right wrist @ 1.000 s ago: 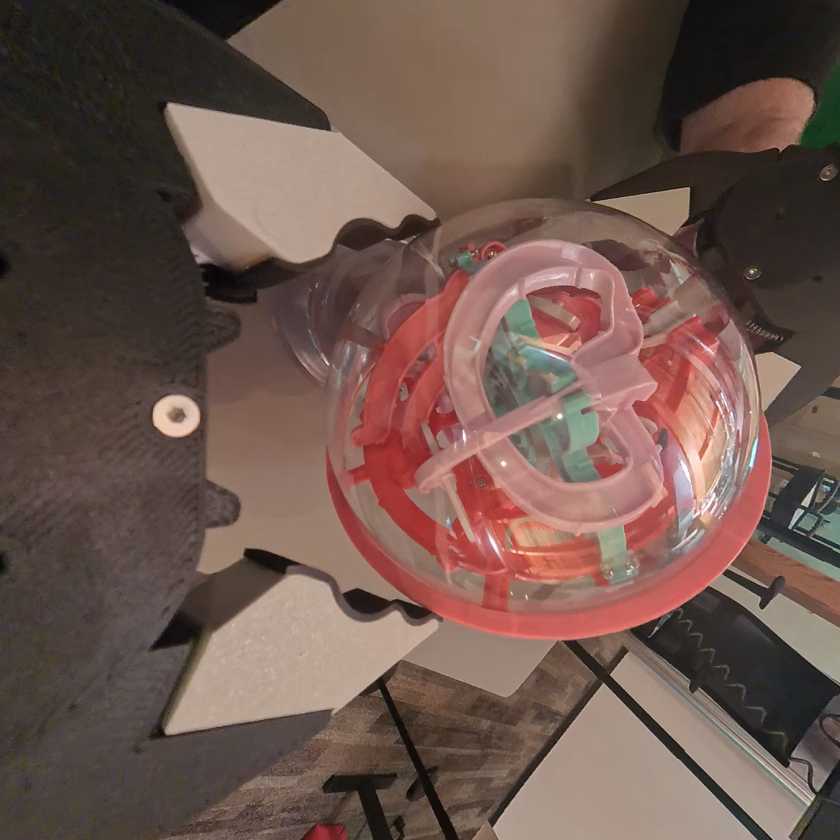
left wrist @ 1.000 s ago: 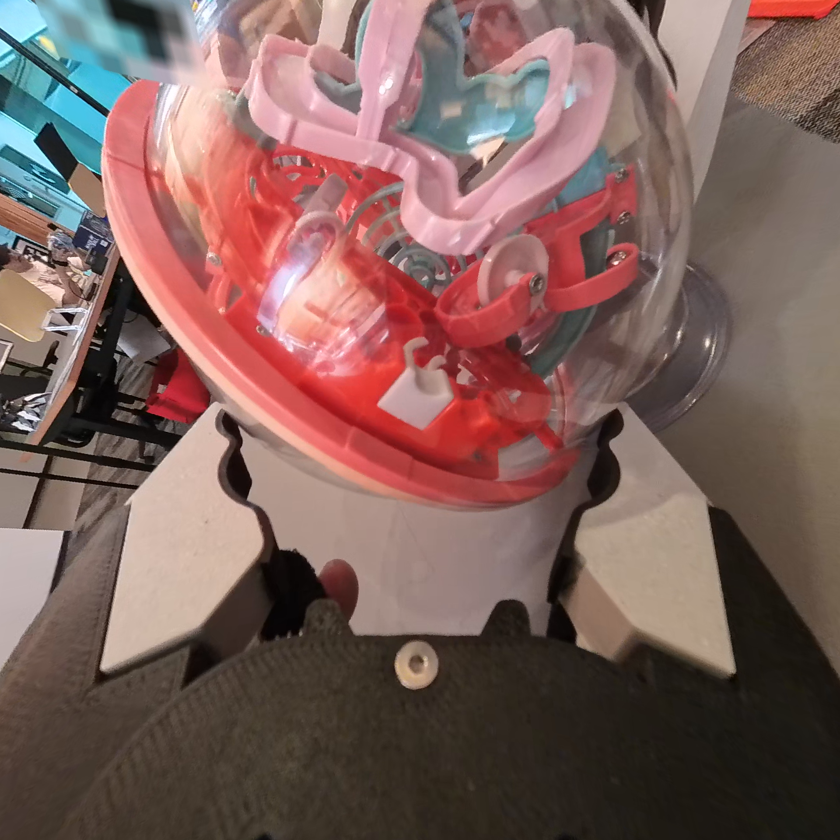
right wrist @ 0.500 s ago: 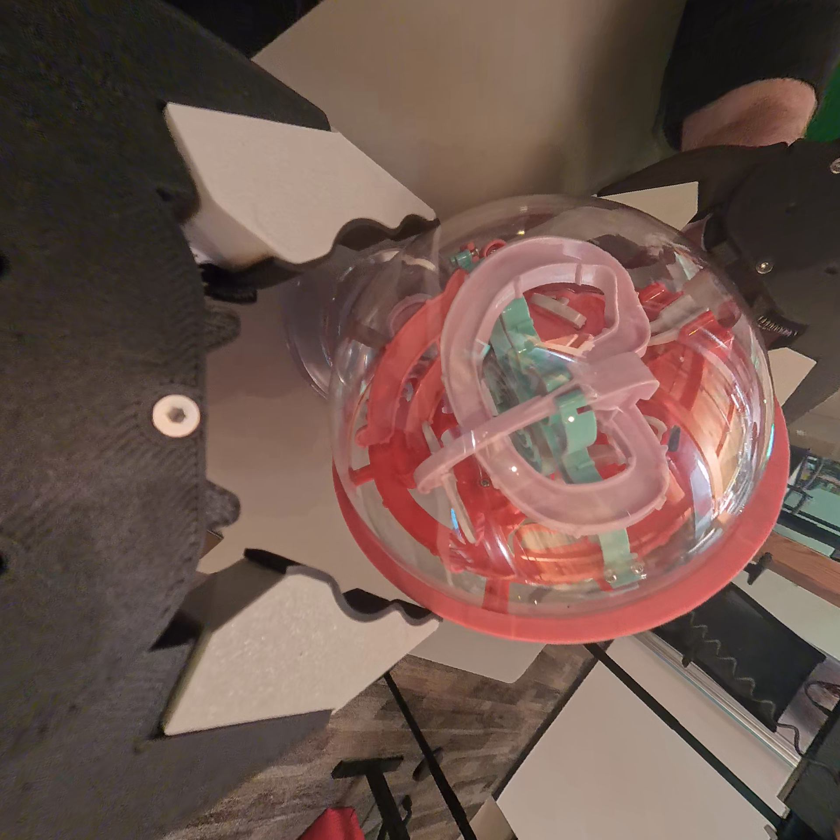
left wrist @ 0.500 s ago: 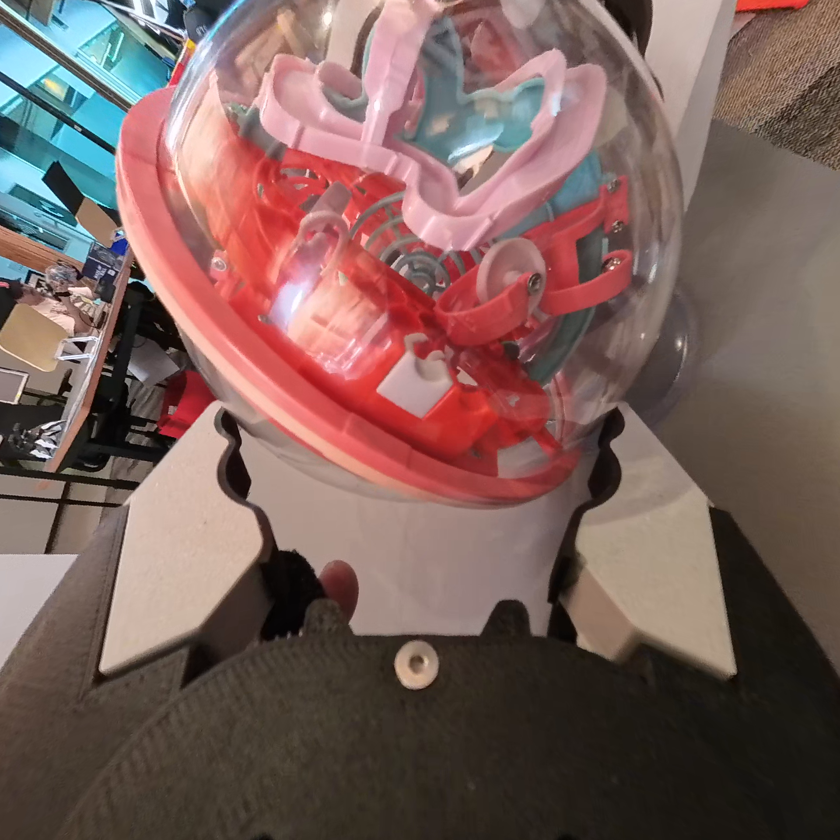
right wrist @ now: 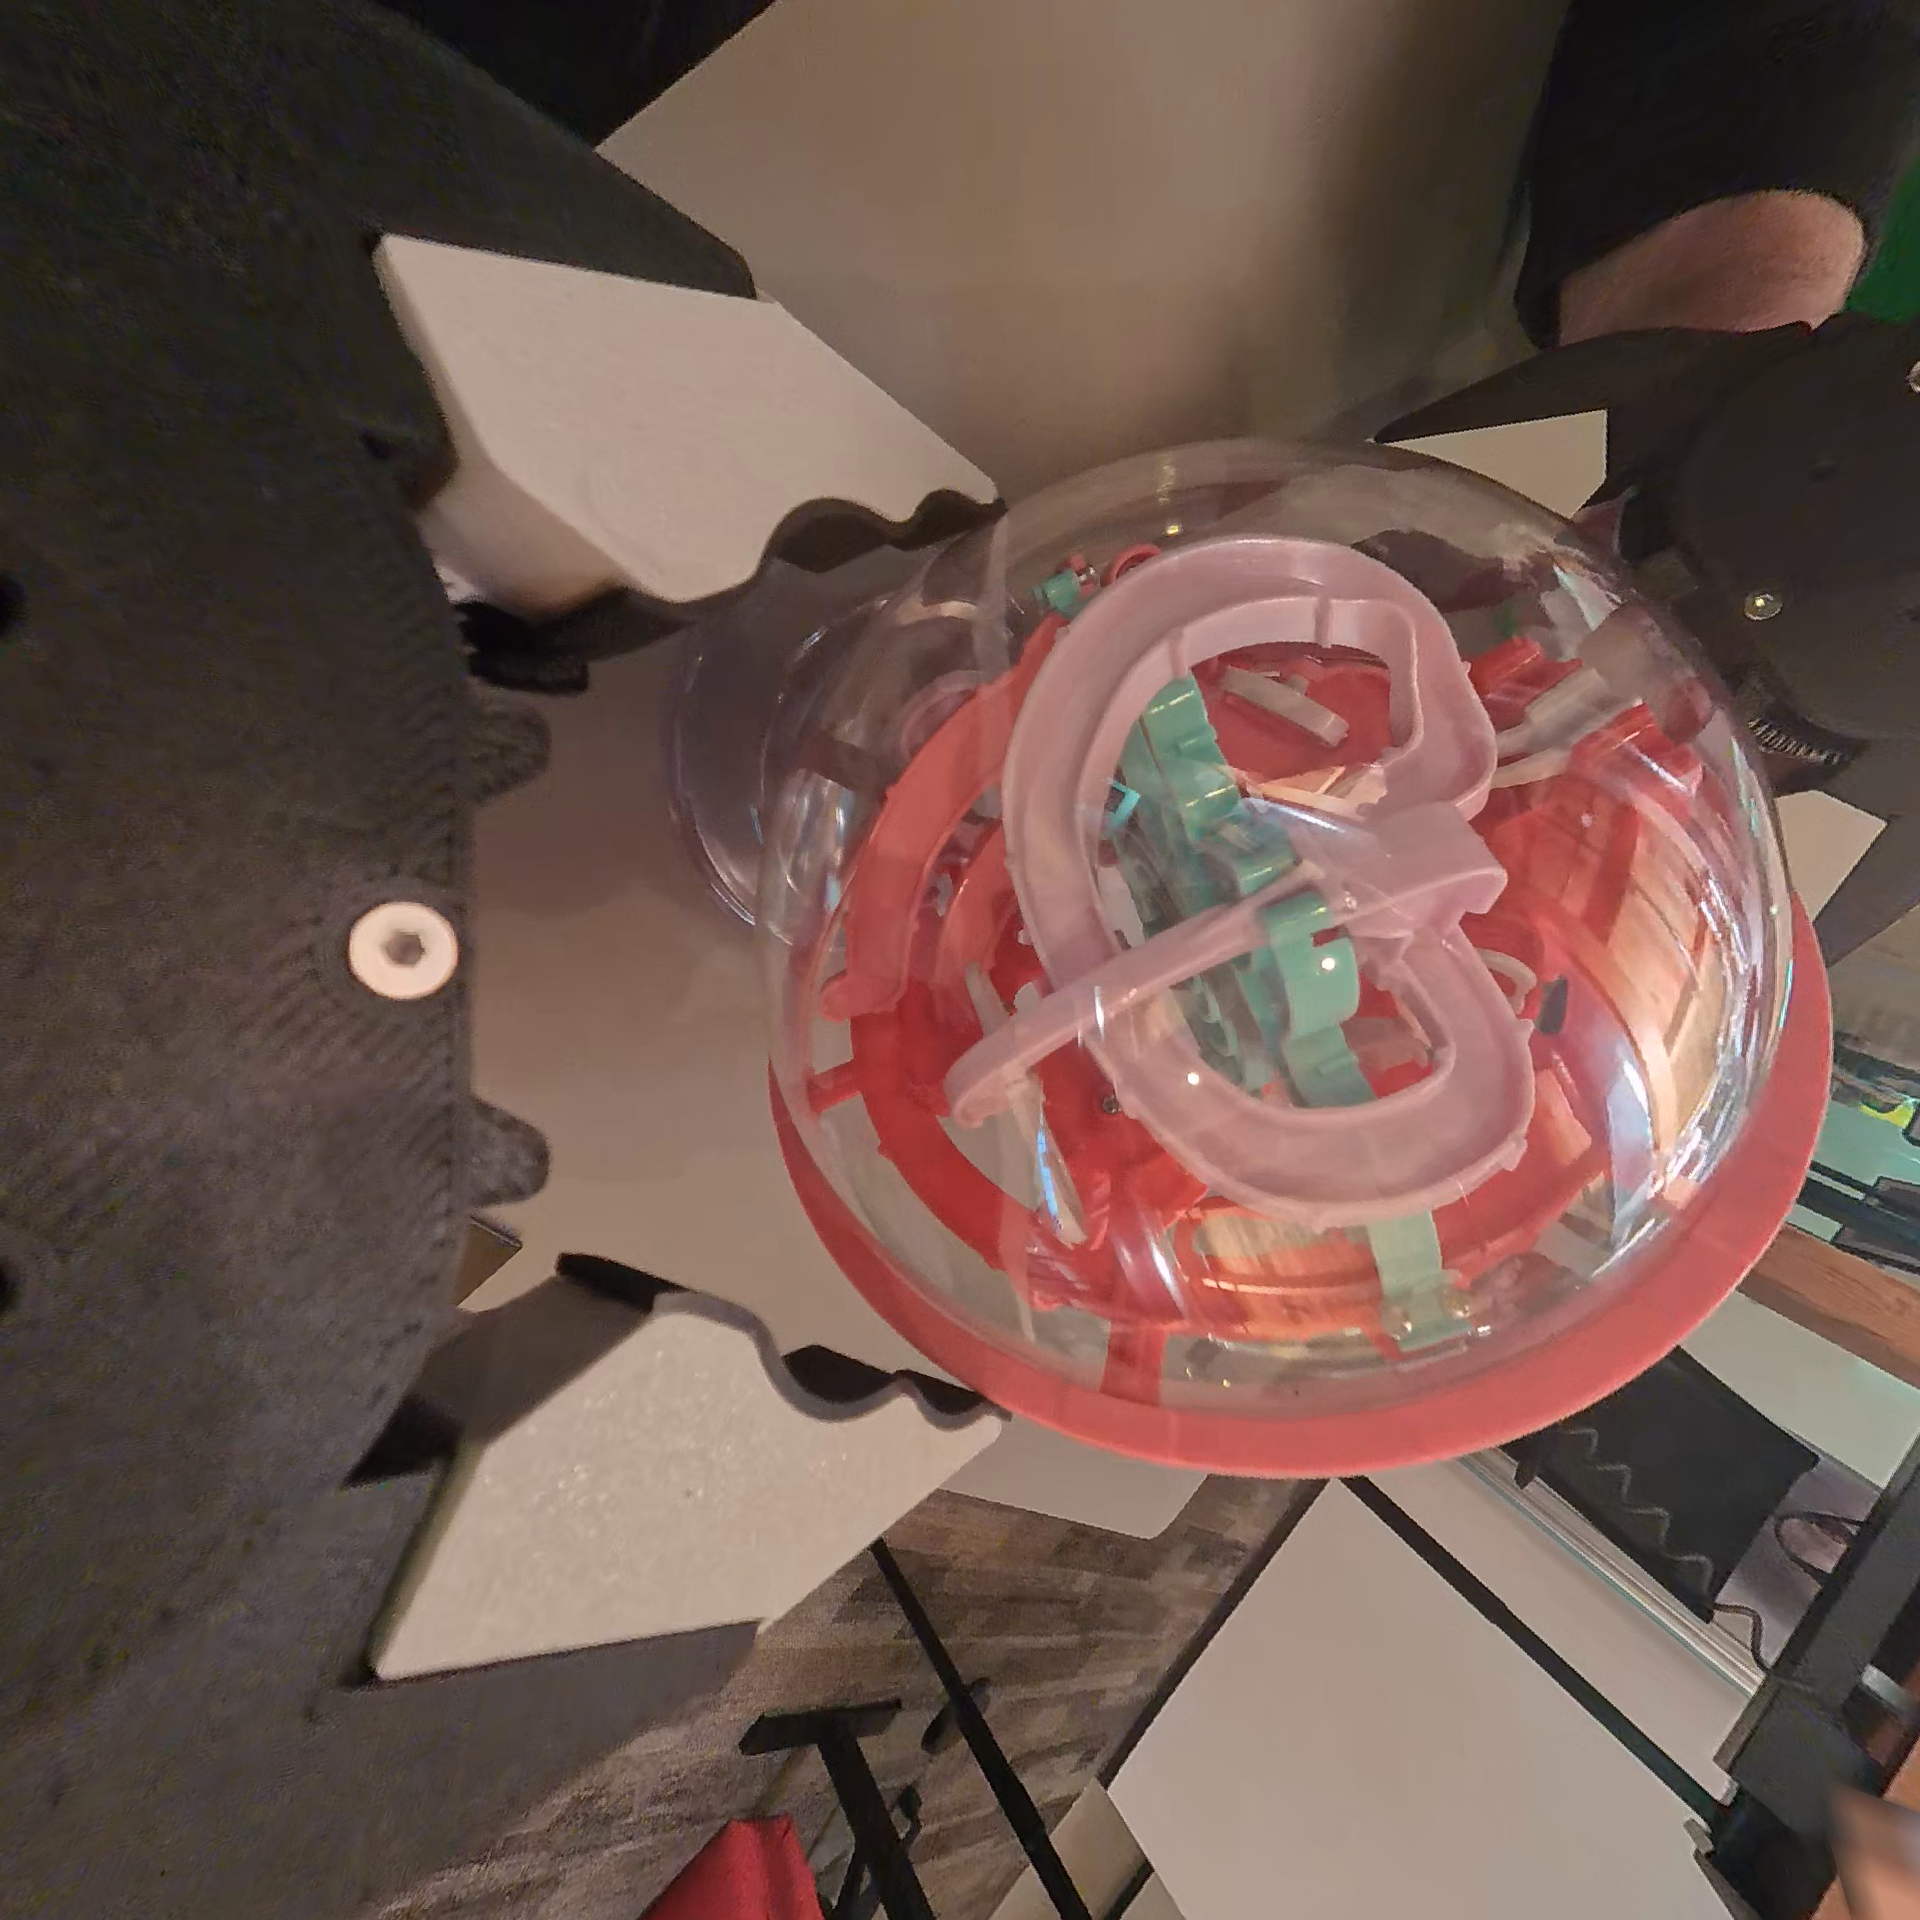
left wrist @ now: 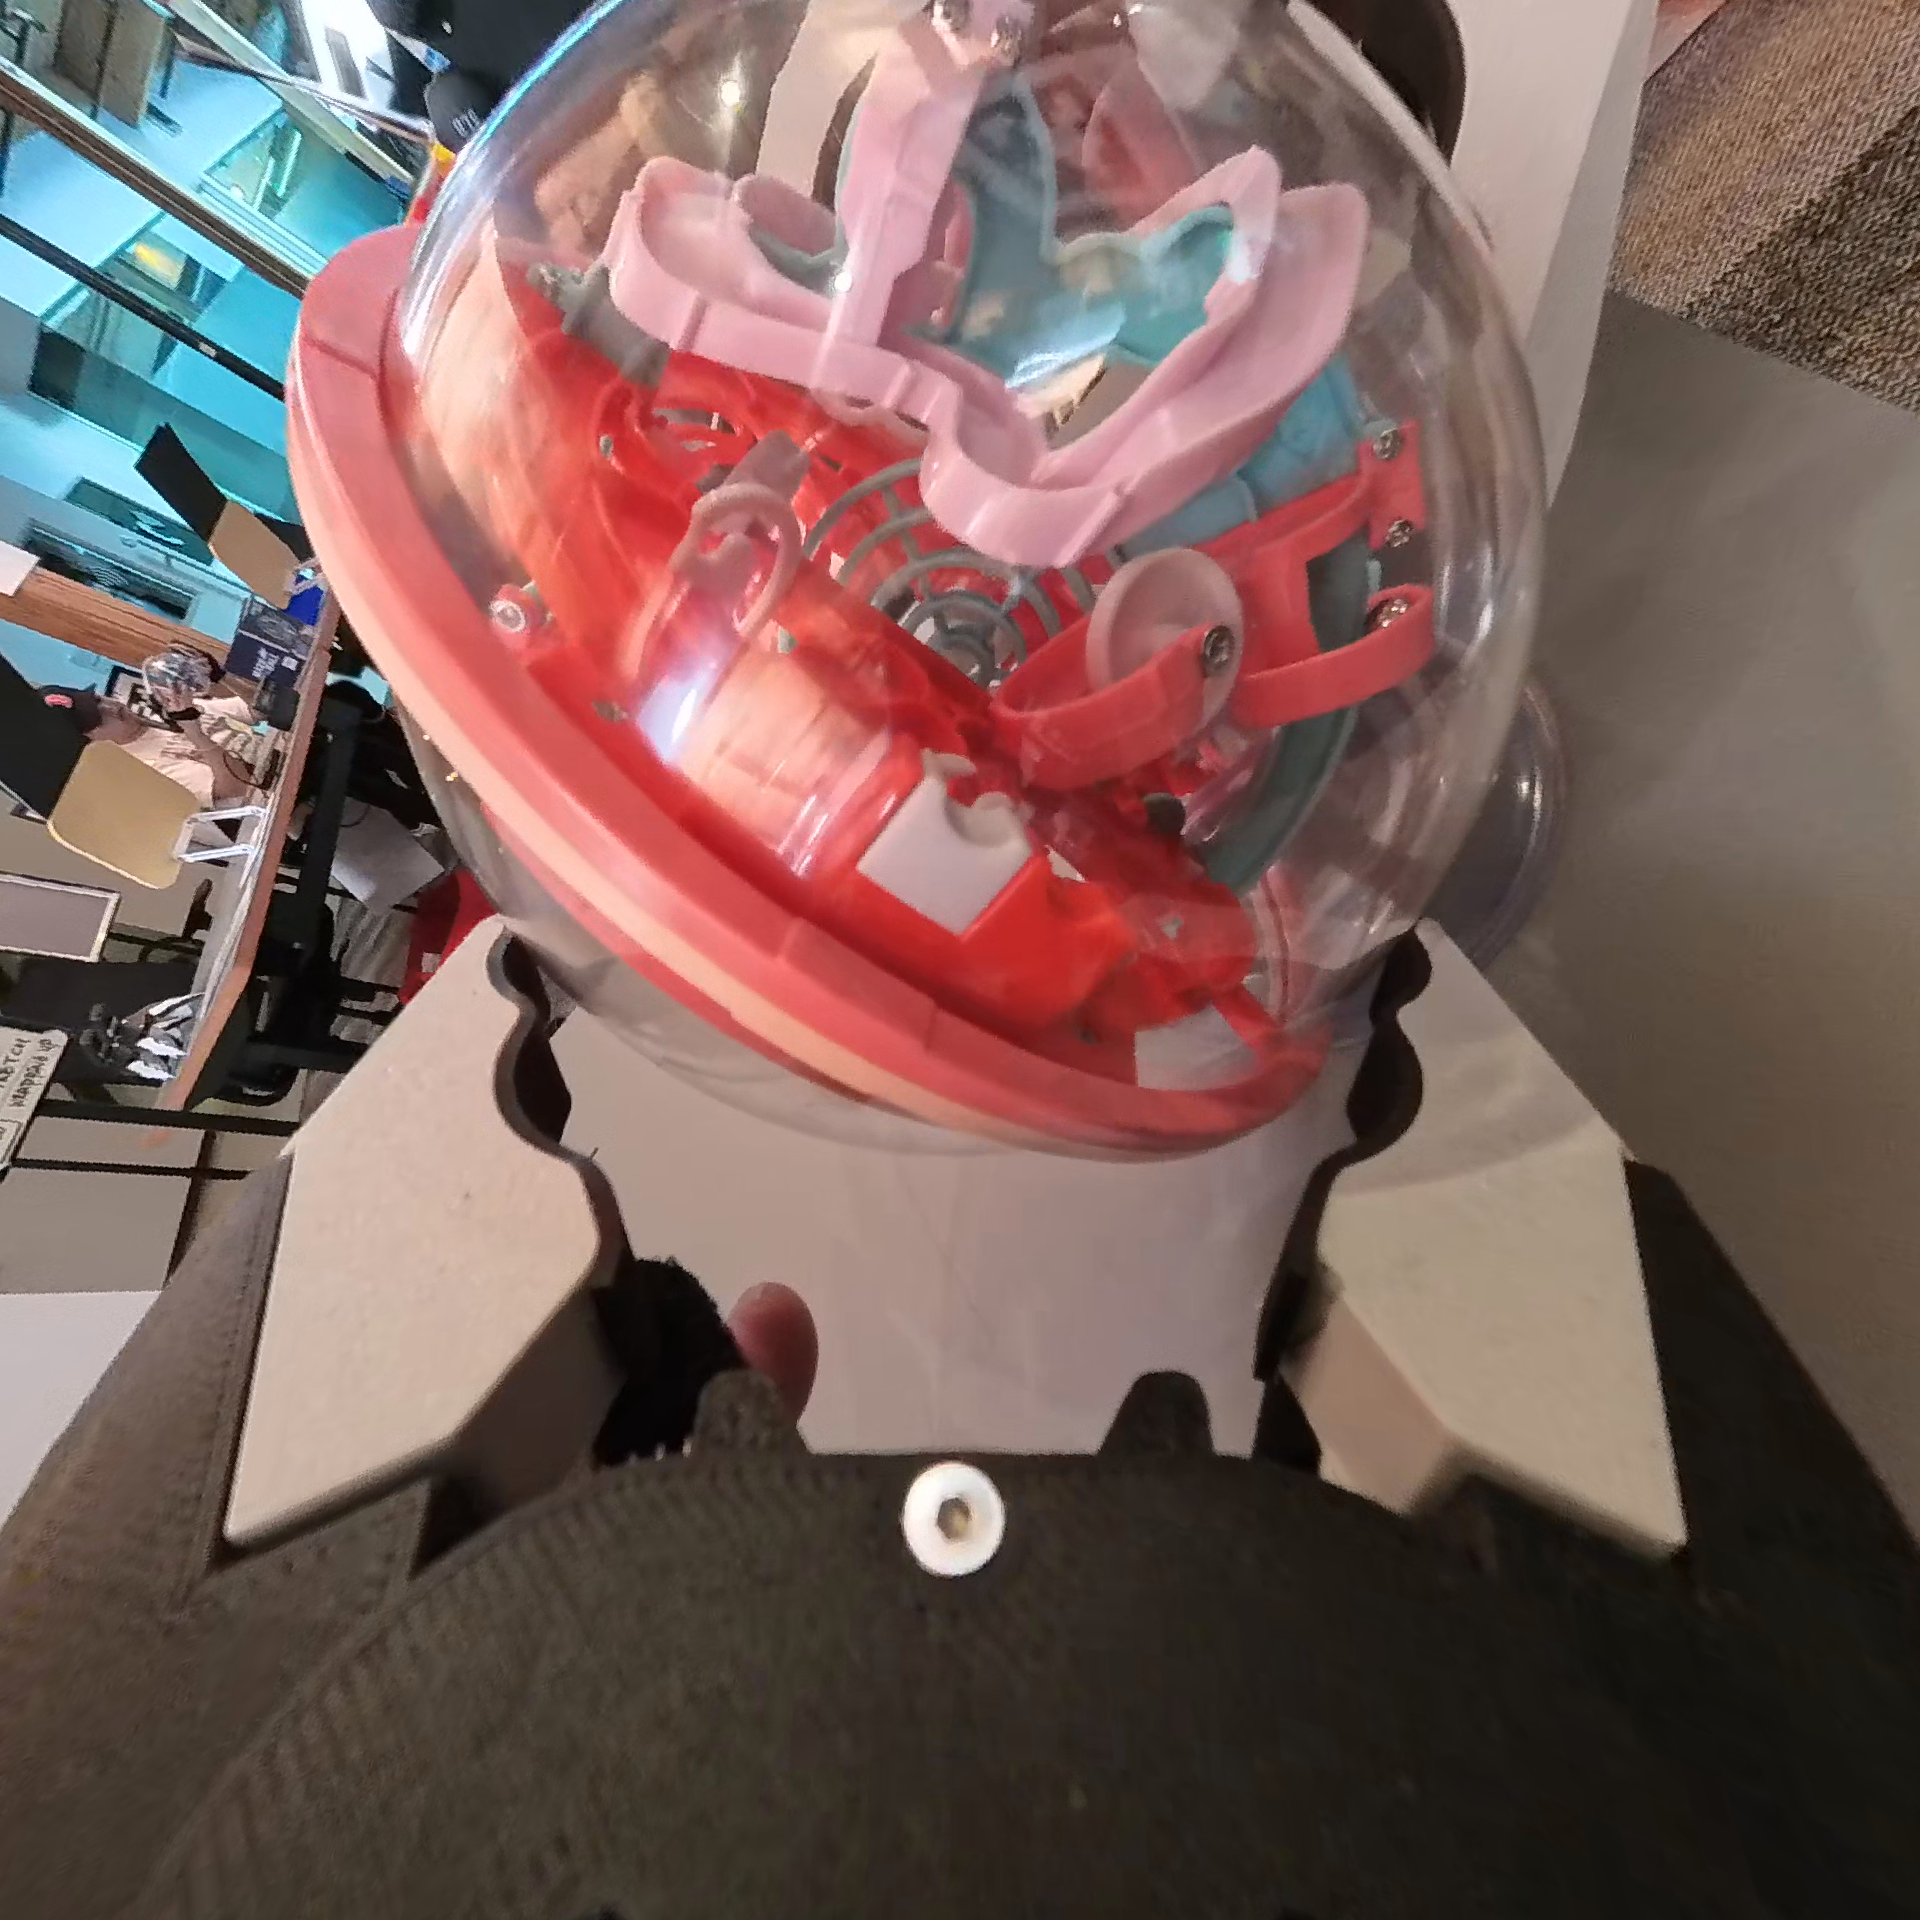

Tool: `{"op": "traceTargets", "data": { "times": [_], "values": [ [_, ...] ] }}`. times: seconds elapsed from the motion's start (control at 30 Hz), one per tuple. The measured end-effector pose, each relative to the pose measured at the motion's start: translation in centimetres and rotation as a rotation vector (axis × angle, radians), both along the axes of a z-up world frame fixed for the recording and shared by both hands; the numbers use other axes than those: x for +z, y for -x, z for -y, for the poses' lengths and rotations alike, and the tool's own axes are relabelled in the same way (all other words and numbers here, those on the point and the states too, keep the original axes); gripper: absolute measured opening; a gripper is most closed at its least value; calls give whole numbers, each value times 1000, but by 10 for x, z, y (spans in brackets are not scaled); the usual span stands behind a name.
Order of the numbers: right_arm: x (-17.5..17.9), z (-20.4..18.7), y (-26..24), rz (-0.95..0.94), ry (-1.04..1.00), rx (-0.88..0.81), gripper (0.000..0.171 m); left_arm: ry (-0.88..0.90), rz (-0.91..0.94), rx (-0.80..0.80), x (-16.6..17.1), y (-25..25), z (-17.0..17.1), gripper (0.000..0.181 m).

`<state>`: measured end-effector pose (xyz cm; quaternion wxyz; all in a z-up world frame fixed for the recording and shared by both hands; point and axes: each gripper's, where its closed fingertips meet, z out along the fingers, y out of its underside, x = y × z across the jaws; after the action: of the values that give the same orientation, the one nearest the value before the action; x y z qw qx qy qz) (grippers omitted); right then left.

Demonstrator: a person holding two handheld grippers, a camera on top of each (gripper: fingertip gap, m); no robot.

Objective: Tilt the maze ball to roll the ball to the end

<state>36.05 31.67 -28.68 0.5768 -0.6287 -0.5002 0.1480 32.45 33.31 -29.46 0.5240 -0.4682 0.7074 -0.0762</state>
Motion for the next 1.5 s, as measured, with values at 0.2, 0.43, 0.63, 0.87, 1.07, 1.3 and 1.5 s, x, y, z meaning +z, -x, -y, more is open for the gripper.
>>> {"op": "traceTargets", "data": {
  "times": [0.2,0.43,0.63,0.87,1.07,1.3,1.5],
  "values": [
    [-2,2,-1,11,-10,6,152,-22,7,-5,1,-1,3,150],
    [-4,3,-5,55,-21,-8,152,-64,0,-7,3,-2,6,150],
    [-8,6,-9,99,-16,-18,151,-96,-6,-15,6,-4,12,150],
    [-12,9,-13,121,-5,-27,151,-123,-17,-22,8,-7,17,150],
    [-14,9,-14,118,2,-28,151,-133,-23,-29,10,-9,20,150],
    [-18,10,-16,124,8,-24,151,-152,-32,-39,12,-11,24,150],
    [-20,10,-17,136,10,-26,150,-166,-34,-44,13,-13,27,150]
  ]
}}
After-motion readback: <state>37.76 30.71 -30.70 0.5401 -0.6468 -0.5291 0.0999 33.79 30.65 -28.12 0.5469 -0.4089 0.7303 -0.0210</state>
